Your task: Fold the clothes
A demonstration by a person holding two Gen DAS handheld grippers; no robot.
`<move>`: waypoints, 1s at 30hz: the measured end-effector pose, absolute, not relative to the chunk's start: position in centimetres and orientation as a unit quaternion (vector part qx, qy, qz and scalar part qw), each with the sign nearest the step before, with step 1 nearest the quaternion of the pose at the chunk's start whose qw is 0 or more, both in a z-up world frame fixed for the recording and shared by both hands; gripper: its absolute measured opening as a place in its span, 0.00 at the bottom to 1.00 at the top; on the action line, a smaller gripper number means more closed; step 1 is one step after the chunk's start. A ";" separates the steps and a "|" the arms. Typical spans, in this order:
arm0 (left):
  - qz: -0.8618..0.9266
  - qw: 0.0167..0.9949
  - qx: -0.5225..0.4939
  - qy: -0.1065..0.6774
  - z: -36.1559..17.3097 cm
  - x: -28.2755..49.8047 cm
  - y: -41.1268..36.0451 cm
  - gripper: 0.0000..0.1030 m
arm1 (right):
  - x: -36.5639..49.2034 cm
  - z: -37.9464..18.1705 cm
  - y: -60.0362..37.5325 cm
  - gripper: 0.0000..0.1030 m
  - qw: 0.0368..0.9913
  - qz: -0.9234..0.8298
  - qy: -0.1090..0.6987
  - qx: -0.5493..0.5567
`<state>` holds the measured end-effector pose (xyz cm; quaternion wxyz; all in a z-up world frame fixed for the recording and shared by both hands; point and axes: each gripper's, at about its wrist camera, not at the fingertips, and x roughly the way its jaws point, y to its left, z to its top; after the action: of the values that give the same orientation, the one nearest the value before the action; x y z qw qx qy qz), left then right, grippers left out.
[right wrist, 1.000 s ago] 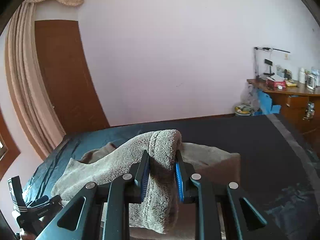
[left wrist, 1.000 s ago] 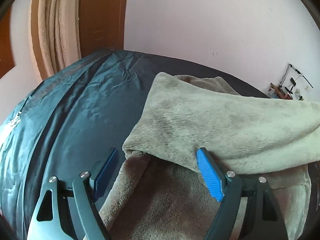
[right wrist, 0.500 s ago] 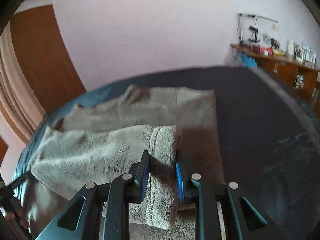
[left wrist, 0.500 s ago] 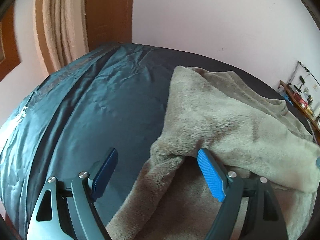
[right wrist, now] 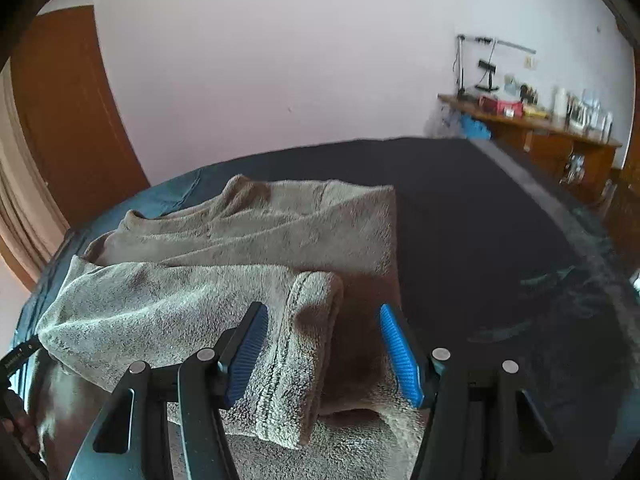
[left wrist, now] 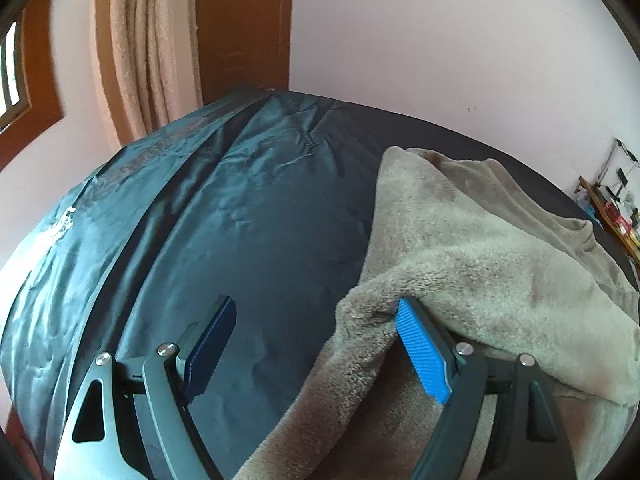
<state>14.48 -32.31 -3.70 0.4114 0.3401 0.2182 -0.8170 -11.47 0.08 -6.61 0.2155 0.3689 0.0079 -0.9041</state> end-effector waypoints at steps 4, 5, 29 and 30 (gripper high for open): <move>-0.805 0.441 0.326 0.225 -3.5 15.4 -33.1 0.83 | -10.4 -5.5 -0.7 0.59 0.235 -0.909 0.012 0.344; -0.802 0.448 0.323 0.228 -3.5 15.6 -33.3 0.83 | -9.9 -5.3 -1.3 0.59 0.252 -0.906 0.017 0.339; -0.807 0.445 0.317 0.225 -3.1 15.7 -33.0 0.83 | -8.3 -7.9 -6.0 0.63 0.287 -0.874 0.116 0.374; -0.807 0.444 0.319 0.223 -3.1 15.6 -33.0 0.83 | -8.4 -8.2 -6.1 0.63 0.285 -0.873 0.121 0.377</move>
<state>15.61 -32.95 -3.07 0.4436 0.3187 0.2235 -0.8073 -8.42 -6.13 -8.24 0.2854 0.3767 0.1212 -0.8729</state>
